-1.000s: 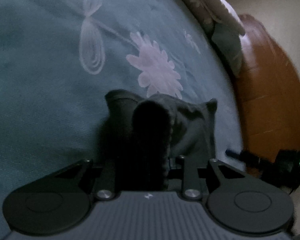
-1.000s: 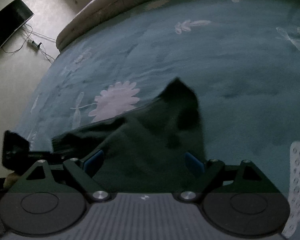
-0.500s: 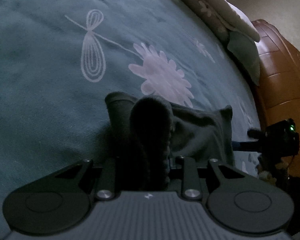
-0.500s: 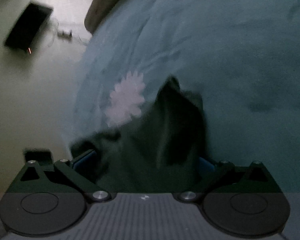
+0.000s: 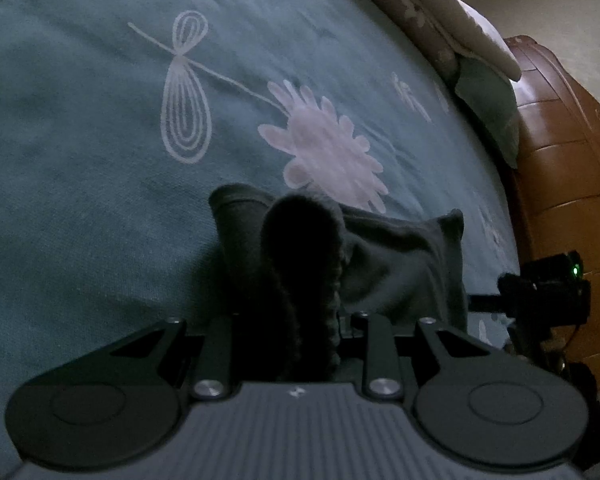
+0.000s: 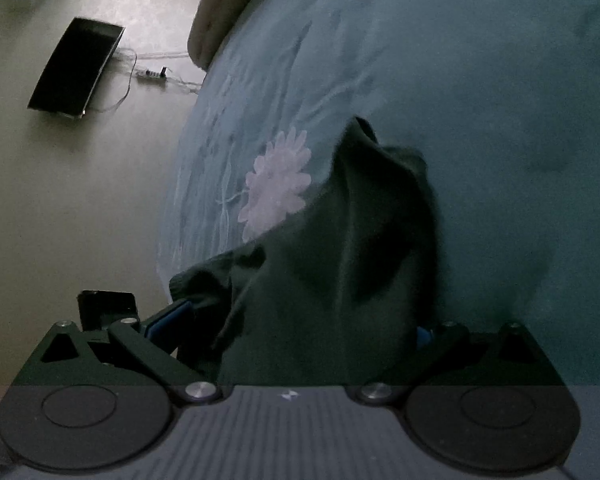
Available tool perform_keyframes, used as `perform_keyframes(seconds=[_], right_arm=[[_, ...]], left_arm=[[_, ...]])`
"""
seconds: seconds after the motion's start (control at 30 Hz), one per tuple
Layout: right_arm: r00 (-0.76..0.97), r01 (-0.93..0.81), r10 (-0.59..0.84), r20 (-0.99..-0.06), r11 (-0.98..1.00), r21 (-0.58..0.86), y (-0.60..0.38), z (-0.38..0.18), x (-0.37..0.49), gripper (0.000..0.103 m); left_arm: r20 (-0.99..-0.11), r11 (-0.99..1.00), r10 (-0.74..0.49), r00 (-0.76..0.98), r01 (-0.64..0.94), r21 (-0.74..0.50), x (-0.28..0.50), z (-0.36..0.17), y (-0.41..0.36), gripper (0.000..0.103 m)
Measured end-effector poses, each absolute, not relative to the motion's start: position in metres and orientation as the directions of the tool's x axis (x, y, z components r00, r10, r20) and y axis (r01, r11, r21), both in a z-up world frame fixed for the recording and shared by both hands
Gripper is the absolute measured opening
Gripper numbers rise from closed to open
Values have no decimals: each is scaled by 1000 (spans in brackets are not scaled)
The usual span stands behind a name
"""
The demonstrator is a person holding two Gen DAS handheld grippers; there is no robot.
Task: Fold clothes
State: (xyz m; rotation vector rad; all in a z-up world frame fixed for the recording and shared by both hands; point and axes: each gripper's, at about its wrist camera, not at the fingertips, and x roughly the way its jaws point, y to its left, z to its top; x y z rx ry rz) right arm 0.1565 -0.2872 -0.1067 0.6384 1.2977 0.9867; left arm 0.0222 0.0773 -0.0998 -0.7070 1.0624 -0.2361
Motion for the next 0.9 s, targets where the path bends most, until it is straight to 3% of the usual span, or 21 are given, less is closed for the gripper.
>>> perform_keyframes(seconds=[0.13,0.23,0.37,0.53,0.6,0.63,0.67,0.9], right_arm=[[3,-241,862,-507,492,837,-300,-107,148,91],[6,-178,865,-501,494,851,-312,-115,150,72],[-43,-208,854,-518,500,841,-306,-115,155,72],[-29,-366,759,-650,597,713,-282,-94,145,67],[13,-418,702,-712,651,634,-279,-85,138,46],[42,-427,668,-743,684,591,-277,-83,135,27],[70,-435,635,-769,713,549,-276,-80,132,23],[156,-443,640,-753,726,525,-276,-70,115,17]], left_arm=[[-696,745,-519,496,-137,-653,19,-103,81,29],[-683,730,-538,494,-131,-670,20,-106,84,29],[-669,716,-562,485,-120,-688,22,-108,89,29],[-664,714,-567,488,-110,-691,22,-109,89,29],[-666,716,-564,489,-112,-689,22,-108,88,29],[-669,719,-561,487,-115,-686,23,-107,87,29],[-673,722,-557,486,-117,-682,23,-106,86,29],[-723,786,-511,464,-89,-612,27,-88,75,26]])
